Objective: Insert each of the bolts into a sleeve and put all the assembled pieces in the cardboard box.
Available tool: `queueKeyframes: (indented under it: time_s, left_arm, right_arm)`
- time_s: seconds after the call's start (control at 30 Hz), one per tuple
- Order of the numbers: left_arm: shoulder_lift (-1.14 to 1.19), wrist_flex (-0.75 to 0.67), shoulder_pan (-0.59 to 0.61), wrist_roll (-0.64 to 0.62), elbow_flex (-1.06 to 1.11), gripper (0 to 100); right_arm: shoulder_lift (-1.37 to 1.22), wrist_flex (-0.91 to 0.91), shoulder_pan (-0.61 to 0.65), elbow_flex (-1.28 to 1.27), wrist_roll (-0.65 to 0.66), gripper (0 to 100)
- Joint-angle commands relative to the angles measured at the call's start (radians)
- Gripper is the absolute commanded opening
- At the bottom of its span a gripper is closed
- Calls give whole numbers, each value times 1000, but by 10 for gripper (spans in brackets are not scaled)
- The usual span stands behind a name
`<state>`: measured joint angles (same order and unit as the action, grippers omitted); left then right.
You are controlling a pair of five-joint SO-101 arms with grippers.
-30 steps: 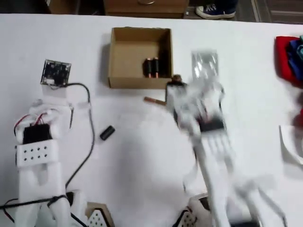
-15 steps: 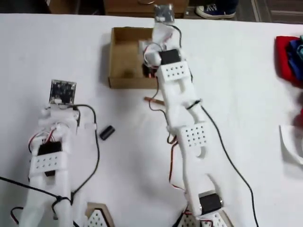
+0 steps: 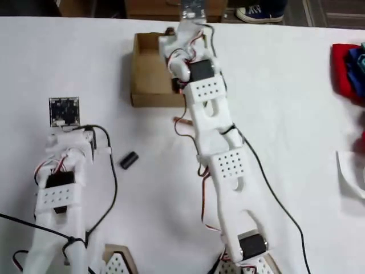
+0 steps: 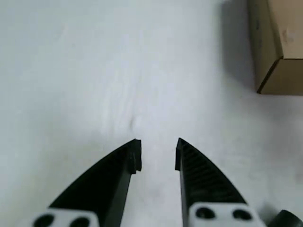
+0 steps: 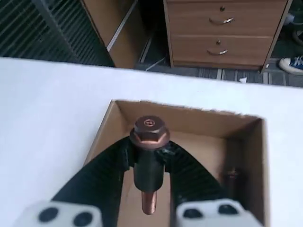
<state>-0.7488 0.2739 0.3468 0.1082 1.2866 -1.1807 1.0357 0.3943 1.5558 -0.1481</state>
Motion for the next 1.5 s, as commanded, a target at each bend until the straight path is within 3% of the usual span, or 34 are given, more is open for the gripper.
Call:
queueKeyframes:
  time_s: [0.0, 0.43, 0.83, 1.0, 1.47]
  left_arm:
    - [0, -15, 2, -6, 1, 143]
    - [0, -20, 2, -6, 24, 143]
    - [0, -14, 2, -6, 25, 143]
    - [0, -14, 2, -6, 25, 143]
    - [-2, -20, 2, -6, 41, 143]
  right_arm:
    - [-2, -15, 30, 3, -11, 20]
    - [-53, 176, 39, 12, -5, 20]
    - [-64, 179, 24, 3, -2, 29]
    - [-62, 188, 24, -28, -3, 149]
    - [-31, 260, -54, 123, -3, 67]
